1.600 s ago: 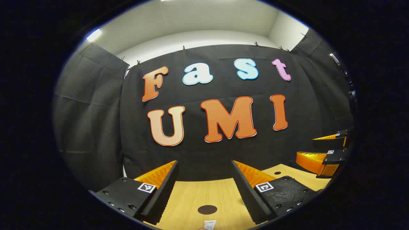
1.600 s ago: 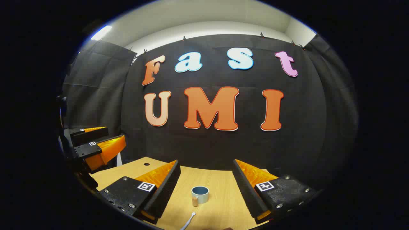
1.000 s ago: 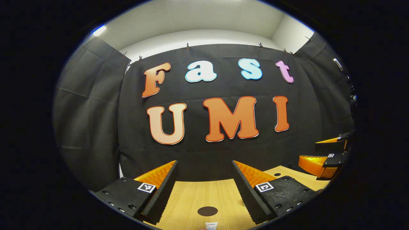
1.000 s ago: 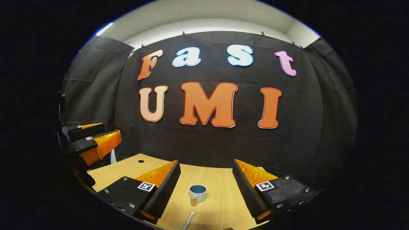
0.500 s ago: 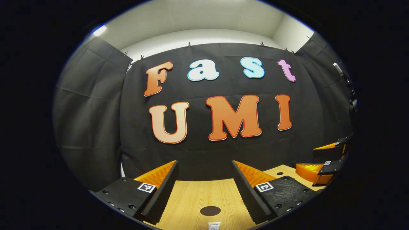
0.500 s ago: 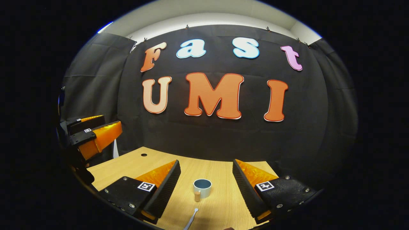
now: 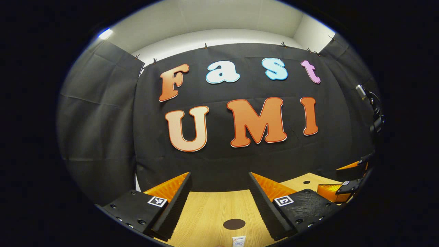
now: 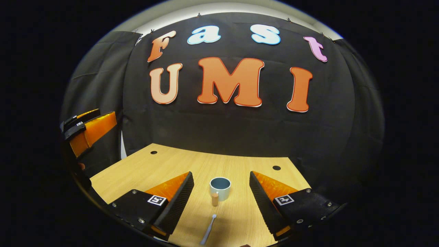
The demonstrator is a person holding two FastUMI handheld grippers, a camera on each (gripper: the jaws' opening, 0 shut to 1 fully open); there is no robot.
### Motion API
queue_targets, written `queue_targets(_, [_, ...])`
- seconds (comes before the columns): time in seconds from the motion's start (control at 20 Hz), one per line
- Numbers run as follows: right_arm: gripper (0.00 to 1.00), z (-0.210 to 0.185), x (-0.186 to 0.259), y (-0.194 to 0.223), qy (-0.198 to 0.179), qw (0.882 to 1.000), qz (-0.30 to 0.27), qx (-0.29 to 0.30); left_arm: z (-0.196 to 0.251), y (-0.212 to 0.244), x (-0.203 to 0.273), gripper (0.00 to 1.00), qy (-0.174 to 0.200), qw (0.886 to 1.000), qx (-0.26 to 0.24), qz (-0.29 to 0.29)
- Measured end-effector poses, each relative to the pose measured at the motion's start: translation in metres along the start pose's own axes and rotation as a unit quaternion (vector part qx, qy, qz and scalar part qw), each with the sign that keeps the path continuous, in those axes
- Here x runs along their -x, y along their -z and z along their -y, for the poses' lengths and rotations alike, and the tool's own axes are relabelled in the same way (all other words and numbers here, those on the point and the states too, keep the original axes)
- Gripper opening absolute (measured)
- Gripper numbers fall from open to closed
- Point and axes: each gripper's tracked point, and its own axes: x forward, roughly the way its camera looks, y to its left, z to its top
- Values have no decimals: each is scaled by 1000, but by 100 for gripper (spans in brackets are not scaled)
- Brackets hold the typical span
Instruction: Put the toothbrush and toothpaste on the desktop into the cup, then pick up the cup and place it on the coaster on the desktop.
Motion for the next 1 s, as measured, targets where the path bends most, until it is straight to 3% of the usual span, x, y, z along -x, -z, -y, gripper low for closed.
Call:
queue_targets(0.45, [98, -11, -22, 74, 9, 993, -117, -14, -25, 21, 1, 97, -6, 999, -19, -29])
queue_targets(1.0, [91, -26, -29, 189, 18, 955, -293, -27, -53, 45, 2, 98, -9, 997, -50, -64])
